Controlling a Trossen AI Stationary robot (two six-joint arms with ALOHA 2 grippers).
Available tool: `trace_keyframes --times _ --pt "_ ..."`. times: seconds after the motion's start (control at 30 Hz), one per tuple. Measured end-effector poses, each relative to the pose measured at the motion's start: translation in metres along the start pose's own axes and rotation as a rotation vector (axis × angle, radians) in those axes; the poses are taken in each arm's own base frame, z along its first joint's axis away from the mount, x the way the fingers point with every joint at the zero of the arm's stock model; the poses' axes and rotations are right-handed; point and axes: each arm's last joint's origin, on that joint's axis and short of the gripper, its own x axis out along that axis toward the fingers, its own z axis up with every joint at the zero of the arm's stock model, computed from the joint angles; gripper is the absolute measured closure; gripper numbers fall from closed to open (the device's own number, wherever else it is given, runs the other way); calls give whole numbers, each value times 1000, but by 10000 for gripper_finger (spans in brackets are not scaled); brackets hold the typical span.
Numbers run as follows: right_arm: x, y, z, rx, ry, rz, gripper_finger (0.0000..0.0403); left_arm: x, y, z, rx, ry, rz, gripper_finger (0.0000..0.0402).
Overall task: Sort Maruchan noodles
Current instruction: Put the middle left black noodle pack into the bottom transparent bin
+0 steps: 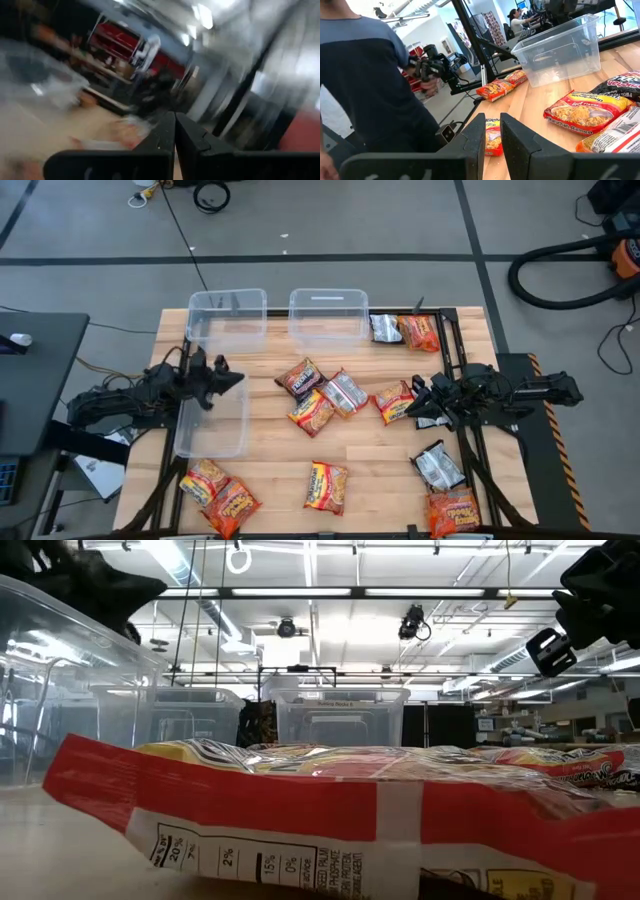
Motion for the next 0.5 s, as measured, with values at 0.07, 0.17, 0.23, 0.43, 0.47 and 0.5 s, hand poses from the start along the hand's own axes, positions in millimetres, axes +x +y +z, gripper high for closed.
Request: trace_keyframes --times 0.07,0.17,0.23,0.43,0.47,0.5 --pt "0 0 0 0 0 0 338 0 1 1 -155 -32 34 390" --pt "0 0 0 -1 -2 1 338 0 1 2 -68 -59 53 390" --pt "0 0 0 -1 -3 1 338 0 1 3 -43 -67 57 390" --pt "0 0 0 -1 -2 1 338 2 -6 8 115 34 57 390" --pt "0 0 0 -1 -3 1 338 3 -10 12 148 65 64 390" --pt "0 0 0 -1 -3 1 338 4 -16 18 191 94 68 390"
